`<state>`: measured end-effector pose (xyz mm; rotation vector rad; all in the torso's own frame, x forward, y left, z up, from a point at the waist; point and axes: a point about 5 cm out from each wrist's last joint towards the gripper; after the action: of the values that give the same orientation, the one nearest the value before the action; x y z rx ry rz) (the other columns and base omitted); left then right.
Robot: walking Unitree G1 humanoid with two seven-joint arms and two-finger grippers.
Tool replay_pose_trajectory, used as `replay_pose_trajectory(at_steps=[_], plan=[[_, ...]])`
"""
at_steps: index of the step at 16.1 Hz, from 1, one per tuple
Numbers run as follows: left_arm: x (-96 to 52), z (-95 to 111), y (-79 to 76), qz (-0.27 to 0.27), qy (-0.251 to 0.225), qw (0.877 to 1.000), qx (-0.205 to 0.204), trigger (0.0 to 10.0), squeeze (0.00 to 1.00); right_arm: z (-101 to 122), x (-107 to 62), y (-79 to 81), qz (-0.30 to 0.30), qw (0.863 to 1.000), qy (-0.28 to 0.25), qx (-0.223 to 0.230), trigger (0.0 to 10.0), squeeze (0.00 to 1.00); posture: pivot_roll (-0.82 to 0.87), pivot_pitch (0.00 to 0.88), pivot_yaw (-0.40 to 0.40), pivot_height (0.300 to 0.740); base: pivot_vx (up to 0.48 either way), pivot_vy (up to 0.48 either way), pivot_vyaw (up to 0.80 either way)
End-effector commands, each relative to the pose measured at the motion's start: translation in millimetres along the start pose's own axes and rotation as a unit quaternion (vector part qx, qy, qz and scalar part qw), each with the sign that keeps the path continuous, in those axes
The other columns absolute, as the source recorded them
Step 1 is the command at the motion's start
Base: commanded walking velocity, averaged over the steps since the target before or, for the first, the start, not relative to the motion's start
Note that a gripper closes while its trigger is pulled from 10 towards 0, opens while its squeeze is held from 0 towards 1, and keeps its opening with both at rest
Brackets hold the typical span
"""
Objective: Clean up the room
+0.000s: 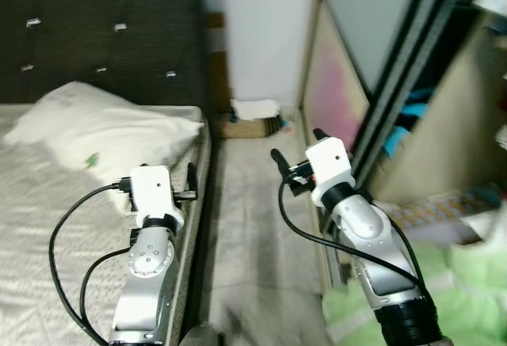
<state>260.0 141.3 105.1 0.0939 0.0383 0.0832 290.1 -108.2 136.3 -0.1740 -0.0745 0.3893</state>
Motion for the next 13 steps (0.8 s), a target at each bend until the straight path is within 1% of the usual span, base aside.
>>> replay_pose_trajectory(at_steps=[1,3,7,13], plan=[[-0.9,-2.5,4.7,0.012,0.004,1.000,0.004,10.0,0.00,6.2,2.3,2.9,0.006,1.000,-0.013,0.001,10.0,0.00,0.04,0.000,-0.027,0.740,0.000,0.000,0.79],[-1.2,-2.3,4.6,0.008,0.001,1.000,0.006,10.0,0.00,6.7,2.0,3.4,0.007,1.000,-0.014,0.001,10.0,0.00,0.04,0.000,-0.030,0.740,0.000,0.000,0.79],[-3.1,-0.8,6.7,0.006,-0.002,1.000,-0.003,10.0,0.00,4.9,2.4,5.8,0.009,1.000,-0.013,0.006,10.0,0.00,0.05,0.000,-0.033,0.740,0.000,0.000,0.79],[-3.0,0.6,8.0,0.016,-0.006,1.000,-0.003,10.0,0.00,6.4,4.6,5.3,0.008,1.000,-0.015,0.010,10.0,0.00,0.05,0.000,-0.031,0.740,0.000,0.000,0.79]])
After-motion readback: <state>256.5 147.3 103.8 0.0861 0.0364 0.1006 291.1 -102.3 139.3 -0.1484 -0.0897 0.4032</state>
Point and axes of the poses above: a point about 5 cm out from each wrist's last joint towards the gripper, its own x axis pointing out of the wrist towards the gripper, its own z axis along the axis of the wrist's last joint, y = z × x, and after that the axes turned 5 degrees about x, right-handed
